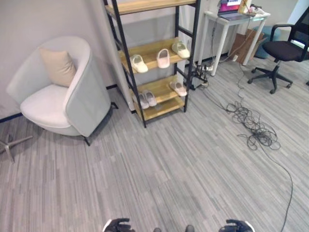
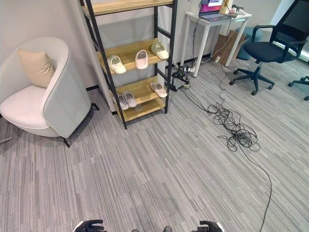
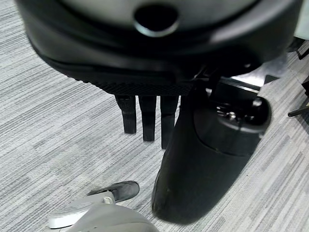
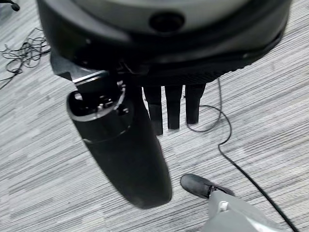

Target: Arrange the slippers neatly on the shoe rack.

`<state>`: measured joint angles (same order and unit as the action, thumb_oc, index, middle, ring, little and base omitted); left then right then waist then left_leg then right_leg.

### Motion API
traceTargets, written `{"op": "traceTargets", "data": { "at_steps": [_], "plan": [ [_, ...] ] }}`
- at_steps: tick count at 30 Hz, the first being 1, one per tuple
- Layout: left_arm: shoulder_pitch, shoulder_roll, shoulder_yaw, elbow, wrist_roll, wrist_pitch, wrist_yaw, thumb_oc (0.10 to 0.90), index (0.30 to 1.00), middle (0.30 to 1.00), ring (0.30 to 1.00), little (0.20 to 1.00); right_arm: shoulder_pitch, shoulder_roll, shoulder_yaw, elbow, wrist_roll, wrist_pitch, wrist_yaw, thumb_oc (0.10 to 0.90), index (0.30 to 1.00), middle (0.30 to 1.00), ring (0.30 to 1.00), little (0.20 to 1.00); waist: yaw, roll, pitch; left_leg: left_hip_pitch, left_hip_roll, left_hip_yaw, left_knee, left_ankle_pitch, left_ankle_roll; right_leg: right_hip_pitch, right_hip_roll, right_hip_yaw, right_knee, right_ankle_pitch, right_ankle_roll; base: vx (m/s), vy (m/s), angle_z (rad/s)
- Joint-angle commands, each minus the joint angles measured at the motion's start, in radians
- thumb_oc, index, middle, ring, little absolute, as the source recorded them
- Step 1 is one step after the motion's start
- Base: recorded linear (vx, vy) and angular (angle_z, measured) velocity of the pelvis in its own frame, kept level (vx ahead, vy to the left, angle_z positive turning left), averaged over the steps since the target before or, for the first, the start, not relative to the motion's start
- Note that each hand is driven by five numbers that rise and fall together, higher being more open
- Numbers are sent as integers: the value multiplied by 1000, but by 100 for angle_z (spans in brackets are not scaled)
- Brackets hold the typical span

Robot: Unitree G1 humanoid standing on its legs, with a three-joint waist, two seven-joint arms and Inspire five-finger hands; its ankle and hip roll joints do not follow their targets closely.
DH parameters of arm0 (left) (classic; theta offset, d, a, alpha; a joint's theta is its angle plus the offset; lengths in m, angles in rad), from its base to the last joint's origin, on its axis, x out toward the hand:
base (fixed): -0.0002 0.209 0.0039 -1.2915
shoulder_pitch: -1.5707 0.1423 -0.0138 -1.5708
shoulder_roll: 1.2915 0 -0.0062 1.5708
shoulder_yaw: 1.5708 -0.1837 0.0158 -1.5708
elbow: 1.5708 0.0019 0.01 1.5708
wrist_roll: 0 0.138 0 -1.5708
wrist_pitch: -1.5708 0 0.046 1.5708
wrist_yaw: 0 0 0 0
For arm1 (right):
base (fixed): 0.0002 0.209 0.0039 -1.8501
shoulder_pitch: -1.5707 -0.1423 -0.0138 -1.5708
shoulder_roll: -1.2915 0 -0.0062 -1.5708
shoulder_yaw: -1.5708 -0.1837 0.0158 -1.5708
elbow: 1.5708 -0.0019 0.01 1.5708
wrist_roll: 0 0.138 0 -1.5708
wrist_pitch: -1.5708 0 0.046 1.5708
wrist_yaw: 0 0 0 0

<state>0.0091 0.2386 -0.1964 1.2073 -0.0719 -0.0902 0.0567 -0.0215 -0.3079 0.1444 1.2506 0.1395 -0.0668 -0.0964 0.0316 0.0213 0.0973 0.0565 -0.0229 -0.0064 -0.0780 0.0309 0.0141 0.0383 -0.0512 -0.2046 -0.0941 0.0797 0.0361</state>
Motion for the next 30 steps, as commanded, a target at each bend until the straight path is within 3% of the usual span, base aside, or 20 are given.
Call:
{"op": "traceTargets", "data": {
  "at_steps": [1,30],
  "plan": [
    [-83,-4,-7,30,7,-32,28,800,900,900,900,900,-25,-17,15,1,-19,-22,-25,800,900,900,900,900,12,-30,-10,3,49,65,1,-21,-61,71,-5,-6,7,-112,74,0,0,0],
    [-95,-26,-49,51,41,-17,37,800,900,900,900,900,-13,-6,20,24,-17,-15,-28,800,900,900,900,900,-6,-21,13,-27,70,42,27,-4,-83,52,17,-7,8,-122,53,-4,-13,1]
  ]
}}
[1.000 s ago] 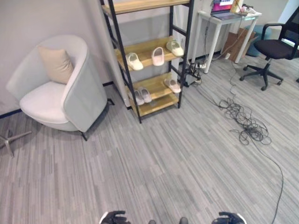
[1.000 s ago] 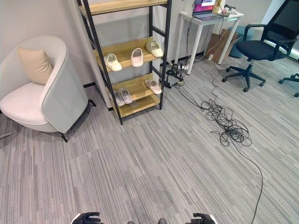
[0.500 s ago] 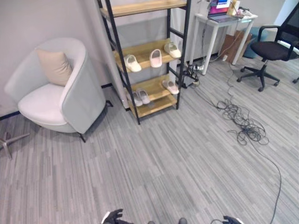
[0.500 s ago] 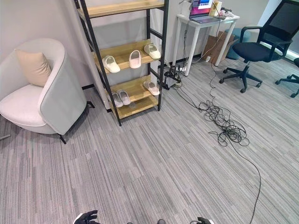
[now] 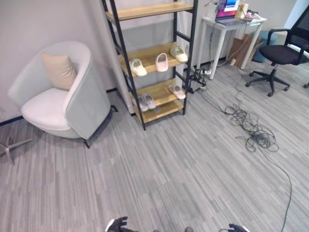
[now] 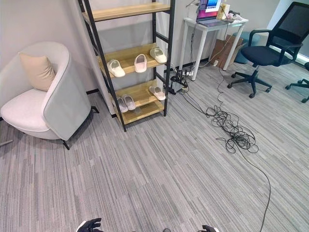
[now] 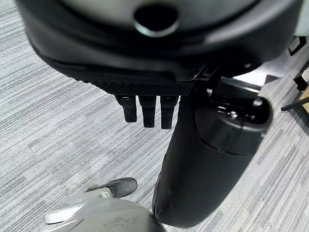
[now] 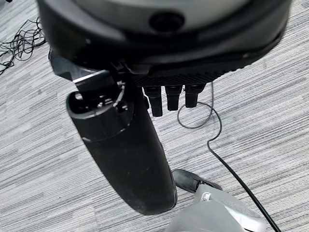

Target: Arrange the slippers neatly on the shoe rack.

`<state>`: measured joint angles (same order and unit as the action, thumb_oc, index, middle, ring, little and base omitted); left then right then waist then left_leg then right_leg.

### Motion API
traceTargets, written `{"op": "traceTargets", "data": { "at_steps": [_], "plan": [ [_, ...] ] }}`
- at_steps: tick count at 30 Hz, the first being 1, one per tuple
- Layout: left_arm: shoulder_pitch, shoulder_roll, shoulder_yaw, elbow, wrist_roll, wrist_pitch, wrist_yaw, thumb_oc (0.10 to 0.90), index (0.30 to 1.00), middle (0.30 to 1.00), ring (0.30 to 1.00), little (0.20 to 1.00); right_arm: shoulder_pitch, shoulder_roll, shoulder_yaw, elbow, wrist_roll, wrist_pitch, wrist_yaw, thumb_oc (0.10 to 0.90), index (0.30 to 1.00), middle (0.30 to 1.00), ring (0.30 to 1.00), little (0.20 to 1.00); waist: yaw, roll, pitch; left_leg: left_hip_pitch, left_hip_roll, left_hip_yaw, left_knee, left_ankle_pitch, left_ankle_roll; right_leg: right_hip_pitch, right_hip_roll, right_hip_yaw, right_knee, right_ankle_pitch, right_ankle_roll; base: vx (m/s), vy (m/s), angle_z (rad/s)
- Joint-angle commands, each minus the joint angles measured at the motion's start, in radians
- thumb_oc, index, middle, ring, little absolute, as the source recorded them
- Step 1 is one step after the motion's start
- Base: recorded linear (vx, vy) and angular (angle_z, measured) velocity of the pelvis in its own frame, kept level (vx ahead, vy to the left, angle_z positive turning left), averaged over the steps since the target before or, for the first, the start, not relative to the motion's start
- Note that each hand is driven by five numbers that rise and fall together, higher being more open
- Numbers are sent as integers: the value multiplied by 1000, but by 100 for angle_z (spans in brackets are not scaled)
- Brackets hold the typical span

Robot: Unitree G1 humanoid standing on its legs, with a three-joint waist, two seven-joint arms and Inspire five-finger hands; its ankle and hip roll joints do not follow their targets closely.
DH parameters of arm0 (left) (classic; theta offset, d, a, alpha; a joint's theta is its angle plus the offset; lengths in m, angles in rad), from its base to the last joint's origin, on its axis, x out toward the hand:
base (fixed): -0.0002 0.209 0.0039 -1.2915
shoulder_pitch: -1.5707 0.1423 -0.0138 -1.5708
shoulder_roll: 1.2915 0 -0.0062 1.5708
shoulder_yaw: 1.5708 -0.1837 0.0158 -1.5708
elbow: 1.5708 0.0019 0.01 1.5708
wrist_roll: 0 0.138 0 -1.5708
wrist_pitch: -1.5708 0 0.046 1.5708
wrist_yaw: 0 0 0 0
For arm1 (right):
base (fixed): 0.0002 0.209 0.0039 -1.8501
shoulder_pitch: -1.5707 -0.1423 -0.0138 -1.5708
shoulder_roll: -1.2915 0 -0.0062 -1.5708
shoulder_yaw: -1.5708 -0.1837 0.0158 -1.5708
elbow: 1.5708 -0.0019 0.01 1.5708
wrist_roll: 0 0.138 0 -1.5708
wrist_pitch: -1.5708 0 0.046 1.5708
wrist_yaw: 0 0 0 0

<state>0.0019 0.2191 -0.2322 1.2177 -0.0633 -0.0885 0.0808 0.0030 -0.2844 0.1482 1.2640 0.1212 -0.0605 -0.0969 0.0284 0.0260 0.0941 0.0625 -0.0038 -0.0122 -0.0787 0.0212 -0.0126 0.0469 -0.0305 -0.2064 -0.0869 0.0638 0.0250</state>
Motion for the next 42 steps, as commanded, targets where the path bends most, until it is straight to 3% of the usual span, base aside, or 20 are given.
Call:
{"op": "traceTargets", "data": {
  "at_steps": [1,7,12,14,18,22,27,29,30,31,33,35,40,41,42],
  "plan": [
    [-89,-8,-15,41,34,-19,13,800,900,900,900,900,-40,-31,16,12,1,-22,-30,800,900,900,900,900,-3,-27,23,-43,52,45,47,1,-58,40,-3,-4,1,-107,61,-22,-48,8],
    [-98,-10,-26,40,35,-18,19,800,900,900,900,900,-46,-35,14,5,17,-26,-37,800,900,900,900,900,-4,-41,61,-136,70,44,214,-29,-80,32,-4,0,5,-111,44,-15,-66,15],
    [-100,-15,-27,49,33,-15,21,800,900,900,900,900,-48,-41,11,-7,35,-32,-44,800,900,900,900,900,2,-51,86,-222,77,29,393,-3,-85,48,1,5,0,-119,30,32,-64,10],
    [-101,-14,-28,48,30,-16,22,800,900,900,900,900,-49,-42,10,-11,41,-32,-44,800,900,900,900,900,1,-50,90,-241,73,22,413,1,-81,48,2,5,0,-121,28,42,-18,-3],
    [-98,-12,-29,49,27,-15,23,800,900,900,900,900,-55,-46,11,-23,45,-32,-48,800,900,900,900,900,13,-56,86,-297,23,57,320,-24,-52,58,3,19,0,-145,37,220,43,-6],
    [-88,-2,-17,42,20,-19,23,800,900,900,900,900,-65,-39,20,-46,52,-30,-52,800,900,900,900,900,52,-53,80,-383,9,105,239,60,-59,96,25,65,0,-180,44,218,68,6],
    [-53,5,14,54,17,-16,25,800,900,900,900,900,-64,-30,34,-67,15,-28,-47,800,900,900,900,900,83,-74,54,-366,-13,105,260,16,-18,140,-4,111,40,-226,53,267,145,-61],
    [-55,13,20,50,16,-14,25,800,900,900,900,900,-69,-25,38,-73,2,-28,-38,800,900,900,900,900,98,-82,55,-334,-19,122,258,-15,7,93,-39,101,187,-223,88,131,113,-73],
    [-56,13,20,50,16,-14,25,800,900,900,900,900,-69,-26,38,-73,2,-28,-38,800,900,900,900,900,100,-81,53,-337,-16,123,256,-11,6,89,-37,103,186,-219,88,191,164,-79],
    [-68,23,25,33,7,-12,26,800,900,900,900,900,-87,-26,44,-84,-7,-24,-30,800,900,900,900,900,88,-76,74,-287,-24,128,250,-45,37,-15,-61,102,396,-137,144,145,137,-44],
    [-79,31,19,20,2,-13,30,800,900,900,900,900,-97,-30,45,-102,-5,-25,-29,800,900,900,900,900,68,-53,92,-243,-16,130,244,-61,57,-90,-72,91,543,-44,175,178,158,-11],
    [-78,37,12,10,2,-14,35,800,900,900,900,900,-94,-30,40,-122,-4,-28,-29,800,900,900,900,900,41,-10,105,-148,-4,111,202,-84,71,-201,-111,29,646,-24,150,286,149,9],
    [-86,35,10,17,10,-15,36,800,900,900,900,900,-96,-34,42,-116,-8,-26,-29,800,900,900,900,900,7,-7,109,-64,-18,80,154,-113,62,-247,-128,-17,515,-75,123,309,-39,13],
    [-90,32,8,23,15,-16,34,800,900,900,900,900,-98,-38,42,-121,-8,-24,-28,800,900,900,900,900,-15,-18,111,-14,-29,48,130,-137,49,-303,-144,-13,376,-45,123,417,-132,22],
    [-90,29,8,26,19,-16,33,800,900,900,900,900,-98,-39,43,-121,-7,-22,-25,800,900,900,900,900,-27,-18,115,11,-27,35,122,-151,42,-309,-139,-2,314,-30,129,558,-186,10]
  ]
}}
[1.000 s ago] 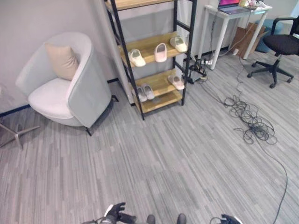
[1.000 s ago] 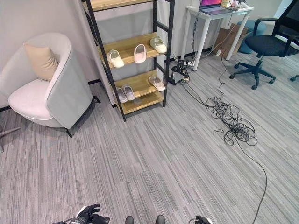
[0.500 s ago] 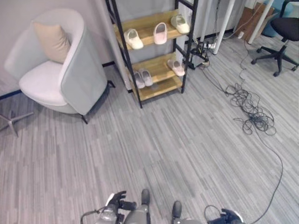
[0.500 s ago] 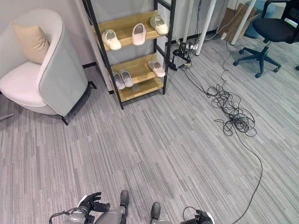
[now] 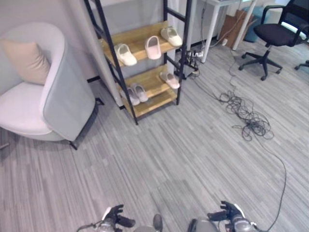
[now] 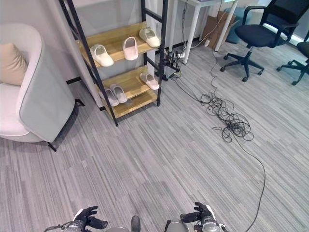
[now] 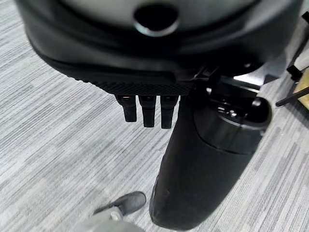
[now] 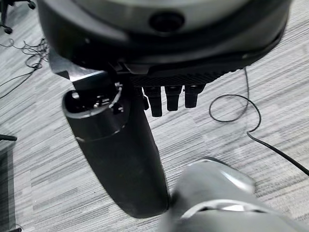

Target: Arrange the slippers neatly on the shoe rack.

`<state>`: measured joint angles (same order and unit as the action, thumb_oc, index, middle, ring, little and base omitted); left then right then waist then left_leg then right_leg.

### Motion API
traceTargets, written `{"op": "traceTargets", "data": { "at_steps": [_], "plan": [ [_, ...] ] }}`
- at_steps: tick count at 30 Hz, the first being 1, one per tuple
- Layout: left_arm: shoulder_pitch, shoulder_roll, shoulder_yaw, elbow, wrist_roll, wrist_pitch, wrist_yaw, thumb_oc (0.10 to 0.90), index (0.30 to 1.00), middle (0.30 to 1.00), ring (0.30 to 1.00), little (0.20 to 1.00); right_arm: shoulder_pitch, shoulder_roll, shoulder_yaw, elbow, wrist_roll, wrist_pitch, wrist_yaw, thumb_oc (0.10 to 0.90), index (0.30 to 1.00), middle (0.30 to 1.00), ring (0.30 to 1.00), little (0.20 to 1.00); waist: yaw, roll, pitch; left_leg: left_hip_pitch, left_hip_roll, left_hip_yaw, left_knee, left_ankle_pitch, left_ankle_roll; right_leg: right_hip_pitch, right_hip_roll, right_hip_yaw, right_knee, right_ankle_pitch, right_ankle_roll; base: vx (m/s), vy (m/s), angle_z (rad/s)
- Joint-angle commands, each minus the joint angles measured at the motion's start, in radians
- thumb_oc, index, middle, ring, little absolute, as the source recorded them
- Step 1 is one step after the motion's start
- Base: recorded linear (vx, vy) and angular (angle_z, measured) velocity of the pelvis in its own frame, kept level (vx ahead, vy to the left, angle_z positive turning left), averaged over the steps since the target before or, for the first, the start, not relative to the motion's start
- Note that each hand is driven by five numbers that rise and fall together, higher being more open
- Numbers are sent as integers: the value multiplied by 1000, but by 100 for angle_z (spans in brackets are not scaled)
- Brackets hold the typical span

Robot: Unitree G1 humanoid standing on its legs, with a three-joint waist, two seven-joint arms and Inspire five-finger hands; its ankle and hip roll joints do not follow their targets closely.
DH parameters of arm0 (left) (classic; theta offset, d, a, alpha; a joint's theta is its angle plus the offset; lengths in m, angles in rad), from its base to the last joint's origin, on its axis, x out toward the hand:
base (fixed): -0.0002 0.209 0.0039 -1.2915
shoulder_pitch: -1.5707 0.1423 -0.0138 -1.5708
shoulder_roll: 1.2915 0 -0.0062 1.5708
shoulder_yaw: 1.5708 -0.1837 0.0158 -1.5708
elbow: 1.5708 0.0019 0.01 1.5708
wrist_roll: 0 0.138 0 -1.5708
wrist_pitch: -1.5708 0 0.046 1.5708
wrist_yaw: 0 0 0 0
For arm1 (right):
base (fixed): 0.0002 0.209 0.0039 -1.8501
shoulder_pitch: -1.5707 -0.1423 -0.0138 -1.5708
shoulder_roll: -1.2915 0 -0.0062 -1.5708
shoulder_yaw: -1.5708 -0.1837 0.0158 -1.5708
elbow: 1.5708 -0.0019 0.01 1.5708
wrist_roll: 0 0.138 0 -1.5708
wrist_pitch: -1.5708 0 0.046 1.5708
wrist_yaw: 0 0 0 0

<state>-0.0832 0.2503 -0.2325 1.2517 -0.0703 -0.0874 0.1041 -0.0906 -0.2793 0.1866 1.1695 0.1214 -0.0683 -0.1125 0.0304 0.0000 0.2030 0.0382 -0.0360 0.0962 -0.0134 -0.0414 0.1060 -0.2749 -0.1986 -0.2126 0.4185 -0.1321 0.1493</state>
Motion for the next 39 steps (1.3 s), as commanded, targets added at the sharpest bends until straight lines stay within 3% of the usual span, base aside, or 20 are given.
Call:
{"op": "traceTargets", "data": {
  "at_steps": [1,3,6,8,10,11,12,13,15,17,20,22,23,26,29,32,35,37,39],
  "plan": [
    [-5,-3,7,-3,30,-19,11,800,900,900,900,900,-4,-45,5,-29,-6,-13,-11,800,900,900,900,900,-41,4,9,62,3,-92,51,-102,-82,-1,36,29,-253,190,13,421,-151,4],
    [-6,-9,6,7,41,-21,7,800,900,900,900,900,2,-47,6,-32,-14,-8,-8,800,900,900,900,900,-61,4,8,111,11,-116,32,-124,-96,-26,38,53,-329,232,29,426,-156,27],
    [5,-17,17,26,49,-23,5,800,900,900,900,900,18,-47,1,-25,-22,-8,-5,800,900,900,900,900,-65,-4,-9,150,14,-135,34,-162,-107,-3,34,60,-348,251,30,342,-171,47],
    [16,-30,27,36,33,-17,11,800,900,900,900,900,37,-44,-15,-23,3,-14,-9,800,900,900,900,900,-75,3,-32,141,57,-152,119,-120,-149,28,68,64,-334,250,-5,352,-265,73],
    [16,-37,27,31,18,-18,10,800,900,900,900,900,43,-40,-21,-18,25,-24,-13,800,900,900,900,900,-70,0,-28,72,83,-138,277,-22,-186,83,82,49,-357,227,-34,162,-197,48],
    [16,-37,27,31,18,-18,10,800,900,900,900,900,43,-40,-21,-17,25,-24,-13,800,900,900,900,900,-72,1,-28,68,84,-140,284,-25,-187,83,83,46,-358,227,-34,146,-226,9],
    [1,-42,17,10,5,-18,8,800,900,900,900,900,38,-41,-20,-15,44,-25,-16,800,900,900,900,900,-66,-16,-9,-23,119,-98,453,55,-198,129,82,31,-372,202,-66,244,-283,11],
    [-5,-37,9,-6,-7,-20,7,800,900,900,900,900,40,-41,-15,0,52,-21,-20,800,900,900,900,900,-60,-32,-3,-69,161,-31,520,90,-200,174,85,7,-382,168,-88,330,-331,8],
    [-16,-39,-3,-19,-15,-21,7,800,900,900,900,900,35,-42,-6,15,52,-16,-19,800,900,900,900,900,-37,-34,5,-131,153,-2,532,39,-184,223,98,7,-392,135,-93,263,-143,6],
    [-19,-37,-7,-19,-14,-21,8,800,900,900,900,900,34,-41,-5,19,55,-16,-18,800,900,900,900,900,-25,-39,3,-170,136,10,504,19,-174,250,103,10,-400,119,-90,233,-45,4],
    [-23,-36,-22,-17,-3,-18,6,800,900,900,900,900,40,-40,-7,16,68,-18,-22,800,900,900,900,900,-4,-39,-10,-239,130,77,324,25,-163,311,119,-3,-423,72,-81,352,1,17],
    [-22,-34,-28,-18,5,-16,-1,800,900,900,900,900,48,-41,-11,13,73,-19,-25,800,900,900,900,900,9,-28,-13,-265,125,103,210,85,-169,350,146,-3,-437,47,-81,417,41,43],
    [-16,-34,-31,-13,17,-14,-4,800,900,900,900,900,48,-37,-9,16,73,-19,-27,800,900,900,900,900,27,-20,-17,-300,107,108,139,147,-177,393,174,11,-441,22,-82,375,40,29],
    [-8,-32,-29,-2,18,-13,-6,800,900,900,900,900,50,-31,-7,17,71,-17,-26,800,900,900,900,900,49,-25,-18,-342,100,110,112,180,-182,432,183,34,-433,-8,-80,363,96,16],
    [18,-33,1,16,12,-8,-13,800,900,900,900,900,65,-15,-8,19,48,-17,-17,800,900,900,900,900,70,-33,-54,-311,81,91,91,165,-145,473,171,55,-390,-40,-58,392,155,-29],
    [19,-23,6,16,10,-6,-12,800,900,900,900,900,64,1,-22,22,55,-17,-8,800,900,900,900,900,72,-61,-68,-259,47,94,99,119,-107,430,125,56,-212,22,3,304,197,-22],
    [9,-11,4,-10,-4,-9,-15,800,900,900,900,900,53,8,-18,10,56,-20,1,800,900,900,900,900,53,-41,-54,-191,43,89,85,79,-70,314,85,44,39,193,55,189,187,6],
    [5,-4,2,-19,-8,-7,-13,800,900,900,900,900,48,14,-17,4,55,-19,1,800,900,900,900,900,46,-15,-49,-135,46,72,75,50,-54,250,58,13,128,207,45,269,131,48],
    [1,-3,4,-15,-12,-7,-12,800,900,900,900,900,42,14,-10,-2,54,-20,3,800,900,900,900,900,28,-4,-43,-83,32,34,66,24,-52,184,50,-7,110,165,14,288,60,22]
  ]
}}
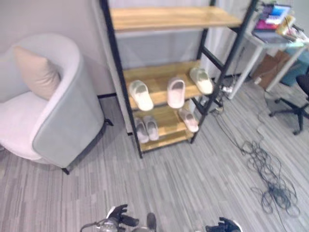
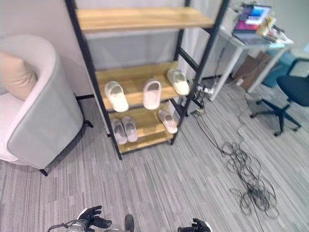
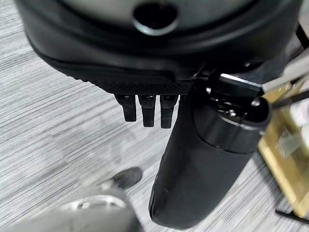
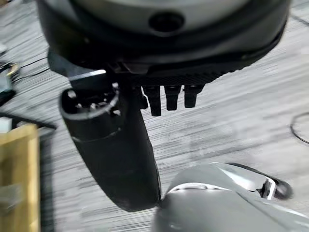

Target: Arrange the slippers neatly on the shoe rack.

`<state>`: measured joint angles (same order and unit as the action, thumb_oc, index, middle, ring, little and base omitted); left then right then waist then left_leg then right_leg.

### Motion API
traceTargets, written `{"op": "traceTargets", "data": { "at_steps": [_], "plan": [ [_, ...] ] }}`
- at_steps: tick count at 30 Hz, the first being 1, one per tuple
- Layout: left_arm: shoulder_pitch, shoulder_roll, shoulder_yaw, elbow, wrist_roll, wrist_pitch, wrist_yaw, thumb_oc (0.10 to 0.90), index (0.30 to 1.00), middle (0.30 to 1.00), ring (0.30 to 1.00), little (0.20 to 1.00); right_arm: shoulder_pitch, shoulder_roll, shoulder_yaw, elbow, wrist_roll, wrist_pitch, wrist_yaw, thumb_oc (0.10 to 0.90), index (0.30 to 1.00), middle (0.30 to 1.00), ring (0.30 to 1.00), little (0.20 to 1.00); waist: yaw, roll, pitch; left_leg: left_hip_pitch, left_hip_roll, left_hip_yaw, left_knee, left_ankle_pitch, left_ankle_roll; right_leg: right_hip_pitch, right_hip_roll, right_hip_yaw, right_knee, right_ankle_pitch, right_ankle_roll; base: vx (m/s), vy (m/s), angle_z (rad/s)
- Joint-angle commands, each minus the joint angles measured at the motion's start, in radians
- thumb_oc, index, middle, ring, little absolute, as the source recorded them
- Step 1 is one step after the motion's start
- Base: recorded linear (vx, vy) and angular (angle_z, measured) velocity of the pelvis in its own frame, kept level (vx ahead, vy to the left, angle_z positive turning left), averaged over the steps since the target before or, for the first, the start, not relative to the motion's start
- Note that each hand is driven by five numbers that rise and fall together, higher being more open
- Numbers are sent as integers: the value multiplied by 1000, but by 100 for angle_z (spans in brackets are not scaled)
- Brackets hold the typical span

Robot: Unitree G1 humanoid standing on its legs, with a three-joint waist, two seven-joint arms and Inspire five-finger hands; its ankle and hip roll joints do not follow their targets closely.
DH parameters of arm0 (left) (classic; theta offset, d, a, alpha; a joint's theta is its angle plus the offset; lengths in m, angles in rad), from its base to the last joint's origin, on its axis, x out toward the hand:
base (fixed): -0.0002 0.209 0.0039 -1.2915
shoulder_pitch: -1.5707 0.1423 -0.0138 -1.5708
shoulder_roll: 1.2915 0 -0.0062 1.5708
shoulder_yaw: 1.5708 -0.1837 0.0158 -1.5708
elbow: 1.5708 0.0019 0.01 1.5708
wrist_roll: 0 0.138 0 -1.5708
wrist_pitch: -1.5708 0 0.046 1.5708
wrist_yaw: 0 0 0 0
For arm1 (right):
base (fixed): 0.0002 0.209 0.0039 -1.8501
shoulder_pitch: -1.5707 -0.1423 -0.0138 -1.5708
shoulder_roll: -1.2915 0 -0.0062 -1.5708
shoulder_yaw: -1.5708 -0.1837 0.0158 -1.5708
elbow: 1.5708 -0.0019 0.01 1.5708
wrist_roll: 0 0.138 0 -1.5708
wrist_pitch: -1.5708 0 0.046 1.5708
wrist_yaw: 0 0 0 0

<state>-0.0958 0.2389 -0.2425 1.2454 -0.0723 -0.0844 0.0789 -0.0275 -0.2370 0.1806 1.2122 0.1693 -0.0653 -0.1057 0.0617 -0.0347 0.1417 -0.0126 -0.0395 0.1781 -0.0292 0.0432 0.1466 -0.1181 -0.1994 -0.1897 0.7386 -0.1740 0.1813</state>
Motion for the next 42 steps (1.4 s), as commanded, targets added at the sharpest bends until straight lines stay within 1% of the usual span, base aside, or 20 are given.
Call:
{"op": "traceTargets", "data": {
  "at_steps": [1,2,3,4,6,7,11,14,15,18,21,24,27,29,30,33,37,38,41,42],
  "plan": [
    [13,8,14,-9,-10,-10,13,800,900,900,900,900,-21,-28,-3,-44,6,-23,-4,800,900,900,900,900,-4,30,19,-31,34,-48,82,-61,-92,27,50,-31,-209,206,-18,342,-13,31],
    [10,7,12,-5,-7,-10,13,800,900,900,900,900,-29,-34,-1,-47,7,-21,-3,800,900,900,900,900,-14,35,17,7,28,-69,70,-83,-98,-18,47,-44,-310,174,-37,238,-23,51],
    [10,7,12,-5,-7,-11,13,800,900,900,900,900,-29,-34,0,-47,7,-21,-3,800,900,900,900,900,-19,35,23,15,27,-74,70,-85,-98,-9,45,-49,-308,169,-37,461,-90,58],
    [9,5,8,5,3,-11,12,800,900,900,900,900,-37,-39,4,-56,8,-21,-2,800,900,900,900,900,-37,26,29,48,13,-99,65,-109,-108,-43,43,-45,-445,176,-42,371,-119,45],
    [7,2,7,16,15,-14,14,800,900,900,900,900,-42,-44,2,-65,15,-23,-3,800,900,900,900,900,-65,9,36,92,-2,-139,49,-129,-120,-87,54,12,-594,226,-24,466,-141,40],
    [8,-2,7,20,21,-14,13,800,900,900,900,900,-40,-46,1,-69,15,-20,-2,800,900,900,900,900,-74,14,40,114,2,-153,41,-140,-126,-90,61,31,-638,245,-12,363,-98,41],
    [15,-8,14,35,31,-18,10,800,900,900,900,900,-30,-51,4,-73,3,-20,4,800,900,900,900,900,-86,5,26,168,2,-176,29,-177,-141,-80,55,33,-680,285,-6,267,-104,48],
    [22,-14,15,40,34,-18,8,800,900,900,900,900,-19,-53,8,-74,-1,-22,8,800,900,900,900,900,-88,8,10,187,19,-190,30,-191,-153,-63,59,23,-671,280,-17,261,-154,35],
    [26,-17,13,42,38,-14,6,800,900,900,900,900,-15,-53,9,-70,-2,-22,11,800,900,900,900,900,-88,10,-2,197,41,-197,40,-197,-169,-52,69,11,-657,269,-28,253,-211,24],
    [24,-25,3,39,38,-14,3,800,900,900,900,900,-11,-53,11,-71,10,-32,12,800,900,900,900,900,-88,18,-10,172,80,-208,125,-150,-212,-11,105,0,-673,239,-60,222,-217,21],
    [0,-29,-19,11,27,-15,0,800,900,900,900,900,-22,-64,9,-82,39,-40,2,800,900,900,900,900,-84,-3,19,48,119,-165,330,-56,-244,42,107,-13,-709,217,-90,94,-178,14],
    [-18,-29,-39,-9,23,-11,4,800,900,900,900,900,-27,-75,12,-81,51,-35,-5,800,900,900,900,900,-75,-22,43,-37,136,-120,417,-59,-229,80,111,-19,-725,190,-110,108,-134,14],
    [-24,-35,-52,-4,30,-11,7,800,900,900,900,900,-21,-81,12,-73,57,-35,-6,800,900,900,900,900,-67,-27,42,-87,107,-86,335,-115,-209,108,109,-32,-747,168,-103,141,-30,16],
    [-23,-35,-53,-8,32,-11,7,800,900,900,900,900,-20,-82,10,-76,60,-37,-9,800,900,900,900,900,-57,-21,44,-120,80,-65,257,-99,-203,120,120,-28,-750,159,-100,125,22,41],
    [-20,-34,-55,-10,34,-11,6,800,900,900,900,900,-17,-81,9,-79,60,-38,-12,800,900,900,900,900,-52,-12,46,-139,75,-55,218,-70,-204,127,131,-27,-752,152,-97,66,22,34],
    [-7,-35,-52,1,45,-7,6,800,900,900,900,900,-13,-74,13,-73,46,-36,-9,800,900,900,900,900,-50,2,38,-96,63,-50,159,-67,-195,130,150,-21,-718,124,-96,113,92,5],
    [1,-31,-38,10,42,-6,4,800,900,900,900,900,-12,-60,19,-84,29,-35,-1,800,900,900,900,900,-45,2,30,-64,43,-62,131,-81,-174,109,129,-30,-625,111,-82,63,95,-14],
    [3,-25,-27,13,36,-7,3,800,900,900,900,900,-18,-53,23,-92,17,-34,5,800,900,900,900,900,-40,8,30,-42,40,-64,122,-94,-155,80,105,-39,-553,111,-62,61,122,-5],
    [2,-16,-19,10,31,-7,3,800,900,900,900,900,-27,-45,31,-100,11,-33,11,800,900,900,900,900,-41,11,39,-28,36,-67,123,-100,-138,34,88,-18,-459,115,-42,37,84,-18],
    [2,-11,-18,6,32,-6,2,800,900,900,900,900,-30,-41,33,-108,13,-32,13,800,900,900,900,900,-48,15,41,-22,31,-84,122,-101,-128,8,99,38,-420,122,-31,36,23,2]
  ]
}}
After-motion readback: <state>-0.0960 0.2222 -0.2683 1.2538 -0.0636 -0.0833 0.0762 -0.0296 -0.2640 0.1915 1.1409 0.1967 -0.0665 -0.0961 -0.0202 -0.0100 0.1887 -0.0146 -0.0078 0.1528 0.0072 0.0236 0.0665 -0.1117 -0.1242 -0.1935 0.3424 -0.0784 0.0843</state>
